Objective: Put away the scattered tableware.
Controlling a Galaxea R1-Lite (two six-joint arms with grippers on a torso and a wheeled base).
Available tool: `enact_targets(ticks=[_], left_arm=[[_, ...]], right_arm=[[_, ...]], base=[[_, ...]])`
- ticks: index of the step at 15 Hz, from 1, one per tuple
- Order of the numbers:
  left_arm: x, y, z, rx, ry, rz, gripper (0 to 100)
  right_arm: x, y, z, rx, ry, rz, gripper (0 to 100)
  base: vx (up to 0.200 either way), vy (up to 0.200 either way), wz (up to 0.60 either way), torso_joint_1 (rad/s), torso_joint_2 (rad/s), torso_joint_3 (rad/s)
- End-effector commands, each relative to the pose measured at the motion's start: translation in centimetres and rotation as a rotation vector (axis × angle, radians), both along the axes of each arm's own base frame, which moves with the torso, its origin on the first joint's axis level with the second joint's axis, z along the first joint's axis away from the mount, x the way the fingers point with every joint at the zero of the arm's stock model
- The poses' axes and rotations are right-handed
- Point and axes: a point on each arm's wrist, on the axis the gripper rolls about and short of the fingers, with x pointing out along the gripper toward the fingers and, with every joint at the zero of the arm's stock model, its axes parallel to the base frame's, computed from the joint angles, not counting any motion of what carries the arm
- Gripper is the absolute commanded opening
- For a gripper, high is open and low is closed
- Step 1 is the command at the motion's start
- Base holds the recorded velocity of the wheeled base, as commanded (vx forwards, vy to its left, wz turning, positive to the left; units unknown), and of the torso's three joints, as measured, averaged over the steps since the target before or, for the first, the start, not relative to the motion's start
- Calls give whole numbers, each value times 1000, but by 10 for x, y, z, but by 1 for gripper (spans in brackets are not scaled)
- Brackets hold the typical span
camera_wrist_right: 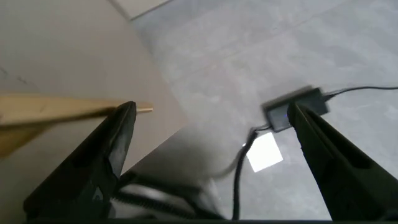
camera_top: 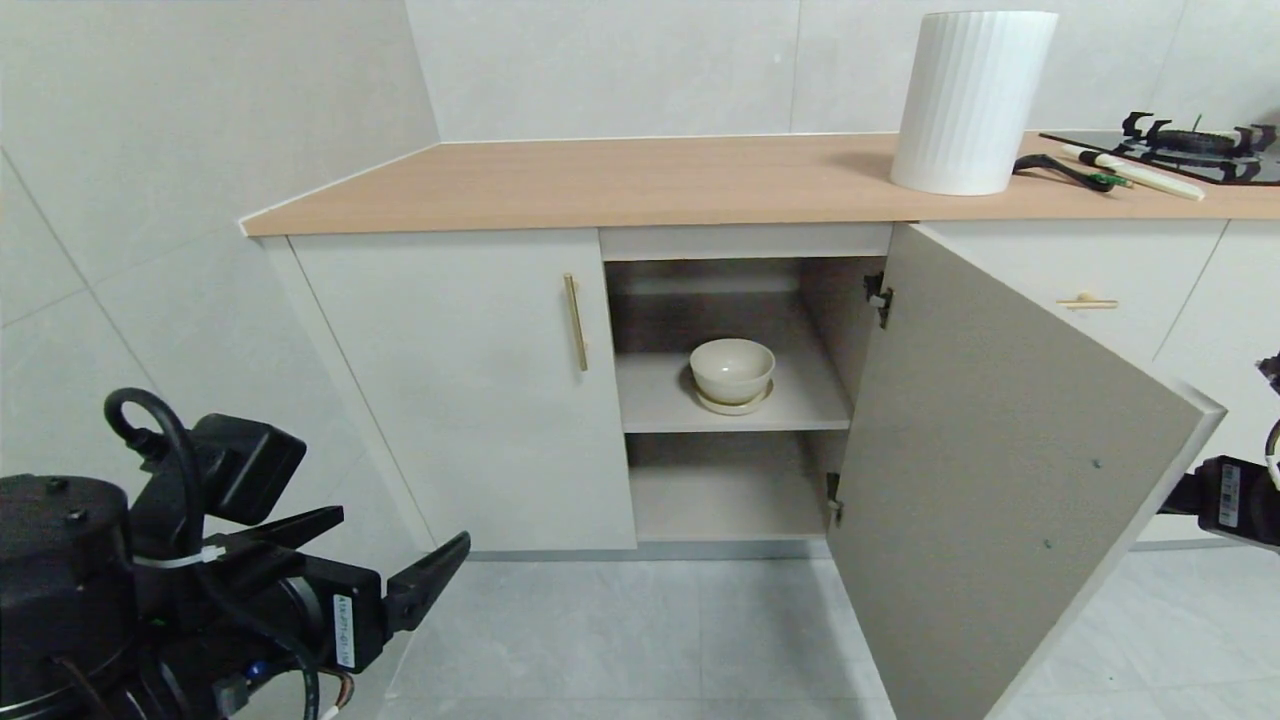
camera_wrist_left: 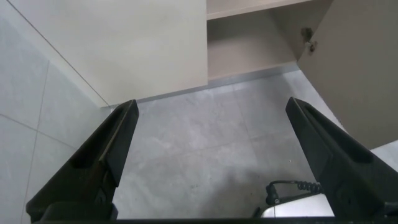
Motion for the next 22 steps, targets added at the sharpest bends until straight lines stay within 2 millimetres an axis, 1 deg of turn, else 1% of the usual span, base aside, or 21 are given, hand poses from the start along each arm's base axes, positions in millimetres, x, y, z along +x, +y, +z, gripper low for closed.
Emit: enact_targets(ticks=[1,3,5,6,7,9,10,12,14,16,18,19,22], left_arm=[[0,0,0,0,0,0,100],[0,0,1,-4,-5,0,100],[0,0,-1,2,4,0,100],[1,-1,-2,5,9,0,100],[2,-1,-3,8,15,0,100],[3,-2,-2,8,15,0,100],[4,-3,-2,10,15,1,100],[6,-3,-4,17,26,3,100],[6,-4,-5,19,29,3,100],[7,-4,-6,22,33,4,100],[12,-7,-12,39,61,10,100],[13,-8,-14,45,66,15,100],[12,-7,-12,47,57,26,100]], right_arm=[[1,21,-1,26,-1,90,100],[5,46,-2,48,-16,192,100],[13,73,-7,71,-43,311,100],[22,93,-14,79,-33,384,100],[31,106,-17,78,-25,419,100],[42,118,-22,89,-6,458,100],[52,126,-22,143,-7,509,100],[69,135,-25,189,-41,545,100],[83,142,-35,199,-96,550,100],[92,147,-46,203,-96,547,100],[99,150,-51,221,-121,524,100],[101,151,-51,237,-147,496,100],[101,152,-50,245,-160,483,100]], base=[[0,0,0,0,0,0],[0,0,0,0,0,0],[0,0,0,0,0,0],[0,0,0,0,0,0],[0,0,0,0,0,0],[0,0,0,0,0,0],[0,0,0,0,0,0],[0,0,0,0,0,0],[0,0,0,0,0,0],[0,0,0,0,0,0],[0,0,0,0,0,0],[0,0,0,0,0,0],[0,0,0,0,0,0]])
